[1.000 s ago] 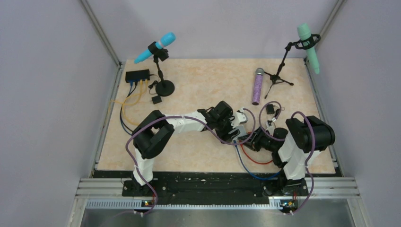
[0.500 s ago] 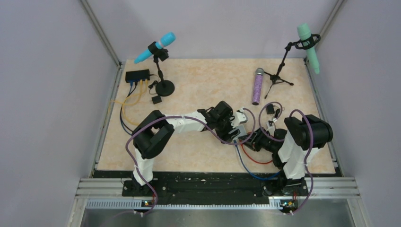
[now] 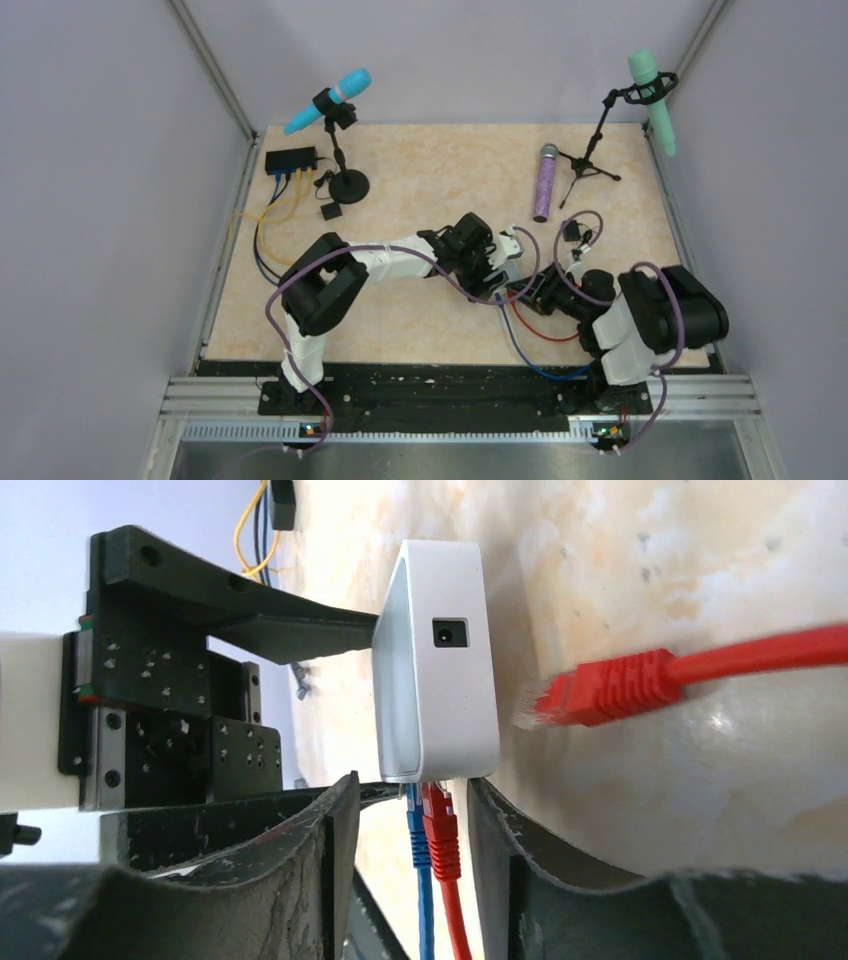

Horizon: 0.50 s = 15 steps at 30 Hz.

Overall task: Pull the plug from the switch port
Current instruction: Pull the connector from the switch port.

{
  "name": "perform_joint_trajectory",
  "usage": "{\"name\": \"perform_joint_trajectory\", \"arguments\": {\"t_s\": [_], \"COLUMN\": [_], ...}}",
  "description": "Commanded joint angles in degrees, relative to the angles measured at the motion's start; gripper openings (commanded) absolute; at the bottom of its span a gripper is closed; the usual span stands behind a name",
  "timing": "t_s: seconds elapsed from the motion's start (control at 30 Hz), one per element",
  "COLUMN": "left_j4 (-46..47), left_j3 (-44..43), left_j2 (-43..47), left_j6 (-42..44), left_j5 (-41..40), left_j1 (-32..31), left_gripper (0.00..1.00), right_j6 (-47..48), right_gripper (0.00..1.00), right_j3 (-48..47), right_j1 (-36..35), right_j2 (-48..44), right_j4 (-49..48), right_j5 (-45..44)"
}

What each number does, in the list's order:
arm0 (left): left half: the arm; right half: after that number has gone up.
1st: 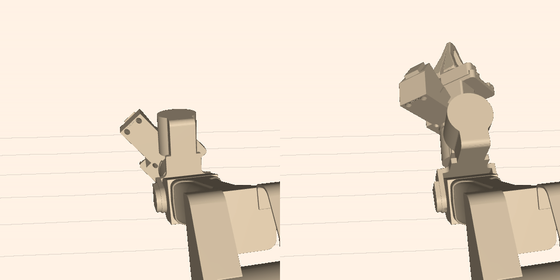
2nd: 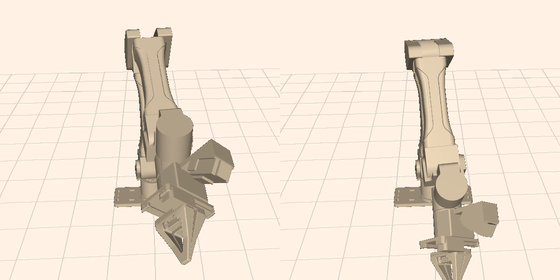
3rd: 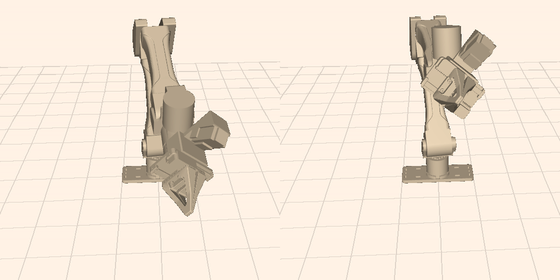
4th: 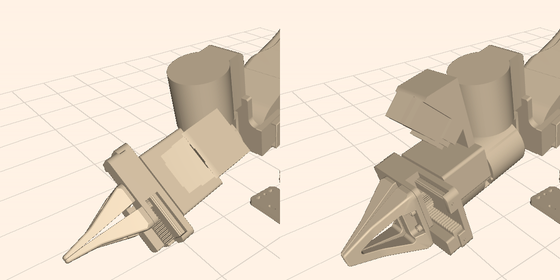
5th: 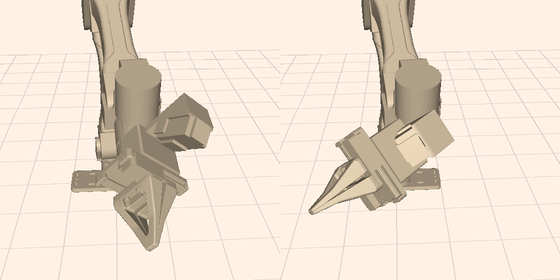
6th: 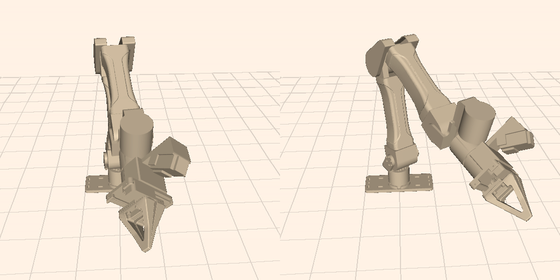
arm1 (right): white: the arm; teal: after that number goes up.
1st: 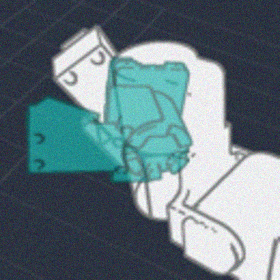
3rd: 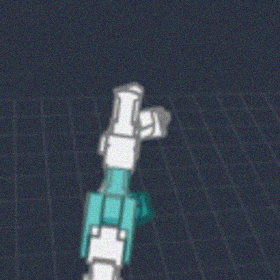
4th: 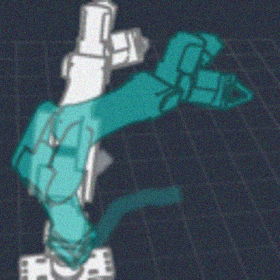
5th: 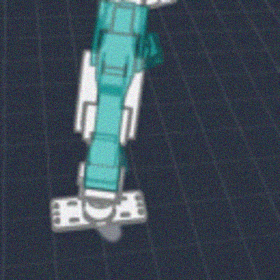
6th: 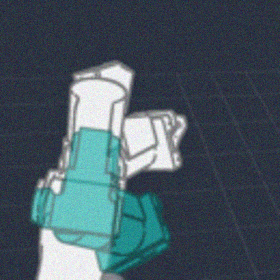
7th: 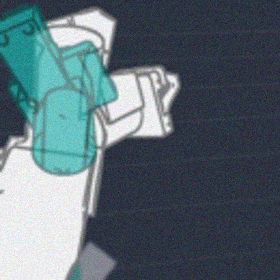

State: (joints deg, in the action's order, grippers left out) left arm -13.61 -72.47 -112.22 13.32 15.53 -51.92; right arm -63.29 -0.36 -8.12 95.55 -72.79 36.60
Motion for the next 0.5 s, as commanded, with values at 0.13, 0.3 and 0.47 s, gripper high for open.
{"name": "perform_joint_trajectory", "arguments": {"t_s": [0.13, 0.3, 0.47], "left_j4": [-5.4, -4.8, -4.8], "left_j3": [2.3, 2.5, 2.8], "left_j2": [-1.1, -1.2, -1.0], "left_j6": [-0.8, -0.8, -0.9], "left_j5": [0.0, 0.0, 0.3], "left_j1": [-0.1, 0.2, 0.2], "left_gripper": [0.52, 0.51, 0.51], "right_j6": [16.9, 15.4, 6.8], "right_gripper": [0.64, 0.85, 0.99], "right_j3": [-3.4, -4.2, -1.9], "right_j1": [-0.3, -0.2, 0.1], "right_j2": [-41.5, -61.8, -70.1], "right_j4": [57.4, 74.2, 70.8], "right_j5": [-16.5, -20.6, -17.3]}}
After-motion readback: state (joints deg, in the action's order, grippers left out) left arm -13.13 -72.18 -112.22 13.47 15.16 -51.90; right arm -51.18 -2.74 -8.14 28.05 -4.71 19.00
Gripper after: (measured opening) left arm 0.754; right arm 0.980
